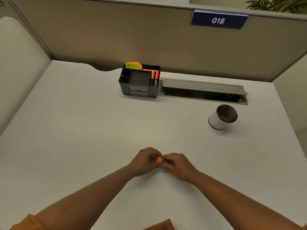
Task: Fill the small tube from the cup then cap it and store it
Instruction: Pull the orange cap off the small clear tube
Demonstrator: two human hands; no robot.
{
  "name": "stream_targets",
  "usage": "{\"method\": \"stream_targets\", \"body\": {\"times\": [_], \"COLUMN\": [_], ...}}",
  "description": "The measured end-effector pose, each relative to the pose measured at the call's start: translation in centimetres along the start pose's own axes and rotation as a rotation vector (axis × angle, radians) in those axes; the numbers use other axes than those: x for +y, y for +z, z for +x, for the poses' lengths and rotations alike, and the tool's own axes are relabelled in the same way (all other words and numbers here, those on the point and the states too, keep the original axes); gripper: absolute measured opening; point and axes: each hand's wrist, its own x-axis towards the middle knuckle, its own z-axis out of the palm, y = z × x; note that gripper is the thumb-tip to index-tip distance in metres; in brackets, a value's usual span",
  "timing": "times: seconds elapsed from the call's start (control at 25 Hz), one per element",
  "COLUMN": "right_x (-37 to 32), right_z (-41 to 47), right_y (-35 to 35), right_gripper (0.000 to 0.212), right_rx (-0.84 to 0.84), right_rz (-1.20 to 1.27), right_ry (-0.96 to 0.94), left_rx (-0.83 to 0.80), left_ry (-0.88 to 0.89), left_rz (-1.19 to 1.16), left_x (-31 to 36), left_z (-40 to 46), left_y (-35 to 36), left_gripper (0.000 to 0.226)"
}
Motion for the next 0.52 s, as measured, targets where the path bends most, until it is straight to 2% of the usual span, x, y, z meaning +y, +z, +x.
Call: {"method": "stream_targets", "body": {"times": [0.16,0.32,0.52], "right_x": [0.4,0.8,0.8], "right_z": [0.3,0.3,0.3], "right_y": [-0.6,-1.0,-1.2], "right_gripper": [0.013,0.020,0.020], "right_rx": [0.037,0.073,0.095], "right_rz": [0.091,0.172,0.153], "right_ry": [0.003,0.021,0.011], "left_rx": [-0.032,-0.019,-0.033], "left_ry": [-0.011,0.033,0.012], "left_rz": [-0.196,-0.206,-0.199], "left_x": [1.1,2.4,2.5], "left_z": [1.1,1.9,2.4], "left_y": [-1.0,-1.1,-1.3], "left_gripper": [0.019,0.023,0.022]}}
